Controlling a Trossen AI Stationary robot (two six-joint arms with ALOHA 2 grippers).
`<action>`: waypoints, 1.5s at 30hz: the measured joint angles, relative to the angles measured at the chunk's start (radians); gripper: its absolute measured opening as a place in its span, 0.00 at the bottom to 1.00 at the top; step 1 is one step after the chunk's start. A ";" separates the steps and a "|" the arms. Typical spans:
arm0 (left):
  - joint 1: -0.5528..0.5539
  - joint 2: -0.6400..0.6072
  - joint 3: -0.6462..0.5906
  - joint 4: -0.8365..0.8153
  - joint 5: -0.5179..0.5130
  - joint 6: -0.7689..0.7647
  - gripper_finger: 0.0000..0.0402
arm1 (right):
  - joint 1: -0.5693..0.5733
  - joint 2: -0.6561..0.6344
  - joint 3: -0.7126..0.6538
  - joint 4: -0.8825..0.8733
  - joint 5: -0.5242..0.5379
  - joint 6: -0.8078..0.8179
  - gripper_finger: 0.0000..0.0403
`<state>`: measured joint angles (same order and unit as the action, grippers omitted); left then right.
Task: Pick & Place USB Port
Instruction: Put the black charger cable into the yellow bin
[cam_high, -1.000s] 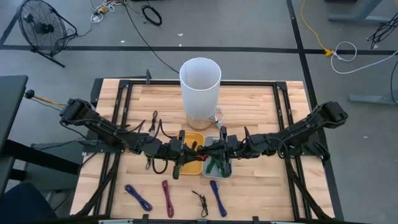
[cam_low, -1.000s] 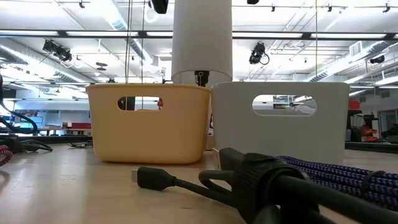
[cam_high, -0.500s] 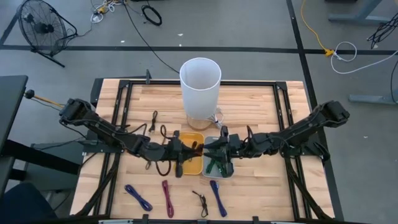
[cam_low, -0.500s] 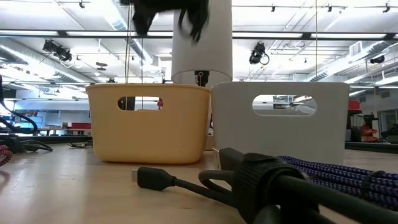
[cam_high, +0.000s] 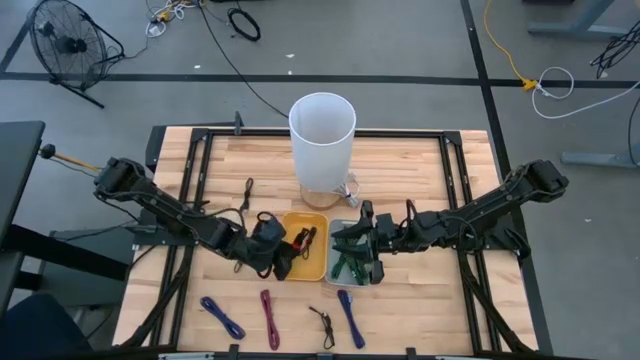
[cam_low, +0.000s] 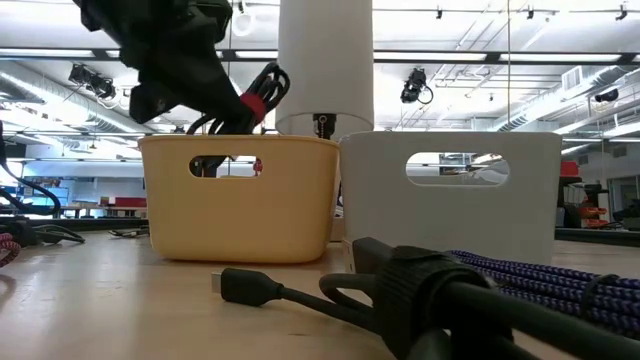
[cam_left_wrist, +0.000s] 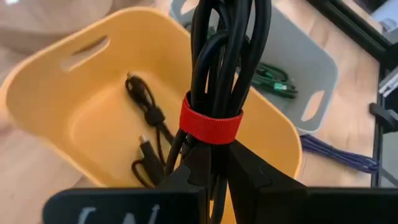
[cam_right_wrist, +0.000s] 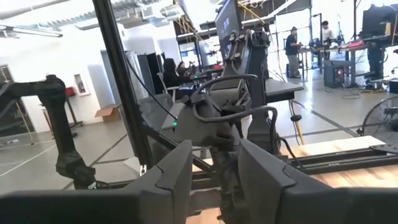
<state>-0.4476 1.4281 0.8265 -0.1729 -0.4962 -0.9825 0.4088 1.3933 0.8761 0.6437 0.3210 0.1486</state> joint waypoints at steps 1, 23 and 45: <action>0.001 0.000 0.000 -0.008 0.001 -0.007 0.07 | 0.001 0.000 0.000 -0.001 0.000 0.000 0.31; 0.025 0.032 0.001 -0.026 0.010 -0.027 0.47 | 0.002 0.002 0.000 -0.033 0.002 0.000 0.29; 0.252 -0.191 0.001 -0.870 -0.167 -0.240 0.38 | 0.008 0.002 0.000 -0.091 0.001 0.026 0.29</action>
<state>-0.1953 1.2368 0.8272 -1.0433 -0.6630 -1.2222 0.4171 1.3949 0.8757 0.5529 0.3222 0.1747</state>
